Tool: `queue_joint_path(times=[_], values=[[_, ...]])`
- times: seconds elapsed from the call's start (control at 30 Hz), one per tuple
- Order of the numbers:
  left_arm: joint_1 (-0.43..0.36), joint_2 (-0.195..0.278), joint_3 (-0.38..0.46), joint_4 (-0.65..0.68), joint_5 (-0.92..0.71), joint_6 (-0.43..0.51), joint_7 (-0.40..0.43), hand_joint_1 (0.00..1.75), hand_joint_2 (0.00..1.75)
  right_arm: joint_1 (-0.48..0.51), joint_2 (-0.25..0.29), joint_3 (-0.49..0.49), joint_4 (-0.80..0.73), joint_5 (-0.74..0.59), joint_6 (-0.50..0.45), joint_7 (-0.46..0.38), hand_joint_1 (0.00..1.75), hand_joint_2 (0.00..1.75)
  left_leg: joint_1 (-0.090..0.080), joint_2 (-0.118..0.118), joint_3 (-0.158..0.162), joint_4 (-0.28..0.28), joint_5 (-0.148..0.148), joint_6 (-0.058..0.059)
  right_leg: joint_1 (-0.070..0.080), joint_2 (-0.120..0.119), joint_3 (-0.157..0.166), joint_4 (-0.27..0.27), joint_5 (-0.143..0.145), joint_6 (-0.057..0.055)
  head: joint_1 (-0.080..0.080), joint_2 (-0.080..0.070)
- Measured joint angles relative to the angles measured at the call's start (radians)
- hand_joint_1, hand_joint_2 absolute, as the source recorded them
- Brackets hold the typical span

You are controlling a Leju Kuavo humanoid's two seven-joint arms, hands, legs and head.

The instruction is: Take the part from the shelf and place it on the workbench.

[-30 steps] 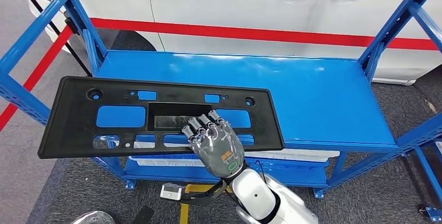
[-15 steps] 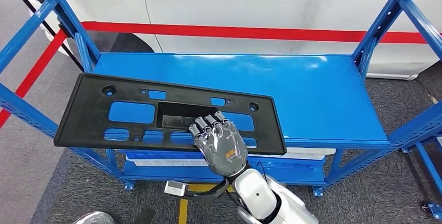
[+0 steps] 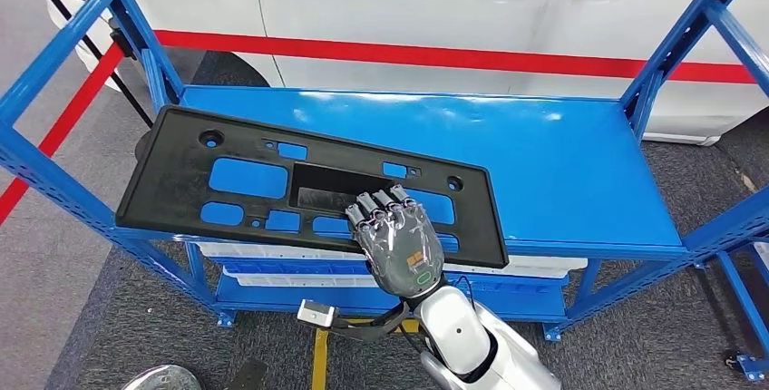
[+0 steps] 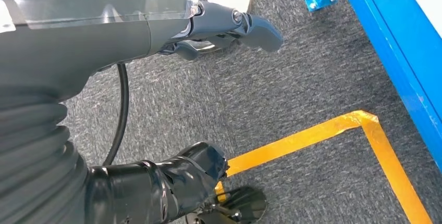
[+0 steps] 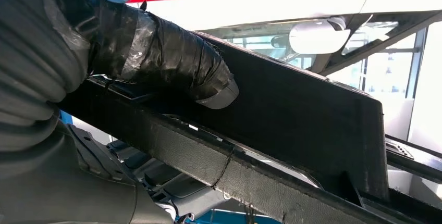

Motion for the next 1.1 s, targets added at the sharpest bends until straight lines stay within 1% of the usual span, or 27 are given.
queue_joint_path(times=[0.03, 0.07, 0.1, 0.13, 0.2, 0.23, 0.27, 0.3, 0.37, 0.4, 0.43, 0.47, 0.53, 0.57, 0.6, 0.67, 0.73, 0.77, 0.8, 0.87, 0.9, 0.93, 0.97, 1.0, 1.03, 1.07, 1.1], values=[[0.000, 0.000, 0.000, 0.000, 0.000, 0.000, 0.000, 0.00, 1.75, 0.000, 0.000, -0.002, 0.000, -0.001, 0.000, -0.001, 1.75, 1.75, -0.001, -0.001, -0.002, 0.004, -0.002, -0.003, 0.000, 0.000, 0.031, -0.062, 0.022, -0.001, 0.000, 0.000], [-0.001, 0.000, 0.000, 0.000, 0.000, 0.001, 0.000, 0.00, 1.75, -0.001, 0.000, -0.004, -0.001, -0.001, -0.001, -0.001, 1.75, 1.75, -0.002, -0.001, -0.006, 0.009, -0.003, -0.008, 0.001, 0.000, 0.051, -0.106, 0.034, -0.004, 0.000, 0.000], [-0.001, 0.000, 0.000, 0.000, 0.000, 0.002, 0.000, 0.00, 1.75, -0.001, 0.000, -0.006, -0.001, -0.002, -0.001, -0.002, 1.75, 1.75, -0.004, -0.001, -0.009, 0.012, -0.003, -0.013, 0.002, 0.001, 0.058, -0.125, 0.035, -0.006, 0.000, 0.000], [-0.001, 0.000, 0.000, 0.000, 0.000, 0.003, 0.001, 0.00, 1.75, 0.000, 0.000, -0.008, -0.001, -0.003, -0.002, -0.002, 1.75, 1.75, -0.005, -0.001, -0.012, 0.013, 0.000, -0.018, 0.005, 0.002, 0.057, -0.126, 0.035, -0.010, -0.001, 0.000], [0.000, 0.000, 0.000, 0.000, 0.000, 0.004, 0.001, 0.00, 1.75, 0.000, 0.000, -0.011, -0.001, -0.004, -0.003, -0.003, 1.75, 1.75, -0.003, -0.001, -0.016, 0.014, 0.002, -0.028, 0.005, 0.003, 0.054, -0.129, 0.043, -0.022, -0.001, 0.000], [0.000, 0.000, 0.000, 0.000, 0.000, 0.004, 0.001, 0.00, 1.75, 0.000, 0.000, -0.012, -0.001, -0.005, -0.003, -0.004, 1.75, 1.75, -0.002, -0.001, -0.021, 0.024, -0.009, -0.032, 0.004, 0.002, 0.053, -0.132, 0.048, -0.029, -0.001, 0.000], [0.000, 0.000, 0.000, 0.000, 0.000, 0.004, 0.001, 0.00, 1.75, -0.001, 0.000, -0.012, -0.002, -0.006, -0.004, -0.006, 1.75, 1.75, -0.001, -0.001, -0.032, 0.051, -0.031, -0.037, 0.003, 0.001, 0.051, -0.135, 0.053, -0.036, -0.001, 0.000], [0.000, 0.000, 0.000, 0.000, 0.000, 0.005, 0.001, 0.00, 1.75, -0.001, 0.001, -0.012, -0.002, -0.007, -0.006, -0.008, 1.75, 1.75, 0.000, -0.001, -0.050, 0.097, -0.064, -0.041, 0.002, -0.001, 0.049, -0.137, 0.056, -0.041, -0.001, 0.000], [0.000, 0.000, 0.000, 0.000, 0.000, 0.005, 0.001, 0.00, 1.75, 0.000, 0.001, -0.013, -0.002, -0.010, -0.008, -0.012, 1.75, 1.75, 0.000, -0.001, -0.097, 0.226, -0.134, -0.047, 0.005, -0.003, 0.040, -0.136, 0.062, -0.048, -0.001, 0.000], [0.001, 0.000, 0.000, 0.000, 0.000, 0.005, 0.001, 0.00, 1.75, 0.001, 0.001, -0.013, -0.002, -0.011, -0.009, -0.013, 1.75, 1.75, 0.001, -0.001, -0.113, 0.274, -0.152, -0.048, 0.007, -0.004, 0.036, -0.135, 0.064, -0.049, -0.001, 0.000], [0.001, 0.000, 0.000, 0.000, 0.000, 0.005, 0.001, 0.00, 1.75, 0.002, 0.001, -0.013, -0.002, -0.013, -0.009, -0.014, 1.75, 1.75, 0.000, -0.001, -0.114, 0.291, -0.153, -0.047, 0.009, -0.004, 0.033, -0.133, 0.066, -0.050, -0.001, 0.000], [0.001, 0.000, 0.000, 0.000, 0.000, 0.005, 0.001, 0.00, 1.75, 0.002, 0.001, -0.013, -0.002, -0.013, -0.010, -0.015, 1.75, 1.75, 0.000, -0.001, -0.094, 0.265, -0.133, -0.043, 0.011, -0.004, 0.030, -0.131, 0.067, -0.050, -0.001, 0.000], [0.000, 0.000, 0.000, 0.000, 0.000, 0.005, 0.001, 0.00, 1.75, 0.002, 0.001, -0.013, -0.004, -0.014, -0.010, -0.015, 1.75, 1.75, -0.005, -0.001, -0.016, 0.132, -0.077, -0.028, 0.013, -0.003, 0.028, -0.128, 0.069, -0.049, -0.001, 0.000], [-0.001, 0.000, 0.000, 0.000, 0.000, 0.005, 0.001, 0.00, 1.75, 0.002, 0.001, -0.013, -0.005, -0.014, -0.011, -0.015, 1.75, 1.75, -0.008, -0.001, 0.019, 0.068, -0.057, -0.021, 0.015, -0.003, 0.027, -0.126, 0.071, -0.046, -0.001, 0.000], [-0.002, 0.000, 0.000, 0.000, 0.000, 0.006, 0.001, 0.00, 1.75, 0.001, 0.001, -0.013, -0.006, -0.015, -0.011, -0.015, 1.75, 1.75, -0.012, -0.002, 0.039, 0.028, -0.049, -0.015, 0.014, -0.003, 0.024, -0.126, 0.074, -0.041, -0.001, 0.000], [-0.001, 0.001, 0.000, 0.000, 0.000, 0.006, 0.001, 0.00, 1.75, 0.001, 0.001, -0.013, -0.007, -0.015, -0.012, -0.015, 1.75, 1.75, -0.018, -0.002, 0.044, 0.006, -0.044, -0.010, 0.013, -0.004, 0.018, -0.127, 0.082, -0.028, -0.001, 0.000], [0.000, 0.000, 0.000, 0.000, 0.000, 0.007, 0.001, 0.00, 1.75, 0.001, 0.001, -0.013, -0.007, -0.015, -0.012, -0.015, 1.75, 1.75, -0.013, -0.001, 0.043, -0.007, -0.030, -0.004, 0.013, -0.003, 0.015, -0.128, 0.083, -0.016, -0.001, 0.000], [0.000, 0.000, 0.000, 0.000, 0.000, 0.007, 0.001, 0.00, 1.75, 0.001, 0.001, -0.014, -0.008, -0.015, -0.012, -0.015, 1.75, 1.75, -0.010, 0.001, 0.041, -0.014, -0.022, 0.001, 0.013, -0.002, 0.010, -0.115, 0.068, -0.010, 0.000, 0.000], [-0.001, 0.000, 0.000, 0.000, 0.000, 0.007, 0.001, 0.00, 1.75, 0.000, 0.000, -0.014, -0.008, -0.016, -0.013, -0.015, 1.75, 1.75, -0.007, 0.003, 0.038, -0.020, -0.013, 0.005, 0.013, -0.002, -0.003, -0.081, 0.040, -0.006, 0.000, 0.000], [-0.001, 0.000, 0.000, 0.000, 0.000, 0.007, 0.001, 0.00, 1.75, 0.001, 0.000, -0.014, -0.008, -0.017, -0.013, -0.016, 1.75, 1.75, -0.007, 0.006, 0.024, -0.019, -0.004, 0.010, 0.010, -0.002, -0.047, 0.038, -0.037, 0.000, 0.000, 0.000], [-0.001, 0.000, 0.000, 0.000, 0.000, 0.007, 0.001, 0.00, 1.75, 0.001, -0.001, -0.014, -0.008, -0.018, -0.013, -0.017, 1.75, 1.75, -0.007, 0.006, 0.016, -0.016, 0.000, 0.010, 0.008, -0.002, -0.068, 0.097, -0.065, 0.003, 0.000, 0.000], [0.000, 0.000, 0.000, 0.000, 0.000, 0.007, 0.001, 0.00, 1.75, 0.002, -0.002, -0.014, -0.008, -0.019, -0.013, -0.018, 1.75, 1.75, -0.007, 0.007, 0.008, -0.012, 0.002, 0.010, 0.007, -0.002, -0.074, 0.128, -0.075, 0.005, 0.000, 0.000], [0.001, 0.000, 0.000, 0.000, 0.000, 0.008, 0.001, 0.00, 1.75, 0.002, -0.003, -0.014, -0.008, -0.021, -0.013, -0.019, 1.75, 1.75, -0.007, 0.007, 0.000, -0.007, 0.004, 0.009, 0.006, -0.003, -0.062, 0.120, -0.065, 0.005, 0.000, 0.000], [0.001, 0.000, 0.000, 0.000, 0.000, 0.008, 0.001, 0.00, 1.75, 0.002, -0.003, -0.014, -0.009, -0.022, -0.013, -0.019, 1.75, 1.75, -0.007, 0.007, -0.006, -0.001, 0.005, 0.008, 0.005, -0.003, -0.030, 0.074, -0.040, 0.005, 0.000, 0.000], [0.001, -0.001, 0.000, 0.000, 0.000, 0.008, 0.001, 0.00, 1.75, 0.001, -0.003, -0.014, -0.009, -0.023, -0.013, -0.021, 1.75, 1.75, -0.007, 0.007, -0.011, 0.004, 0.006, 0.007, 0.005, -0.003, 0.013, 0.004, -0.015, 0.002, 0.000, 0.000], [0.000, -0.001, 0.000, 0.000, 0.000, 0.008, 0.001, 0.00, 1.75, 0.000, -0.003, -0.014, -0.009, -0.023, -0.013, -0.022, 1.75, 1.75, -0.009, 0.007, -0.015, 0.009, 0.007, 0.005, 0.006, -0.003, 0.049, -0.060, 0.005, -0.001, 0.000, 0.000], [0.000, -0.001, 0.000, 0.000, 0.000, 0.009, 0.001, 0.00, 1.75, 0.000, -0.003, -0.014, -0.010, -0.024, -0.013, -0.023, 1.75, 1.75, -0.010, 0.006, -0.020, 0.013, 0.009, 0.001, 0.008, -0.002, 0.073, -0.105, 0.016, -0.005, 0.000, 0.000]])
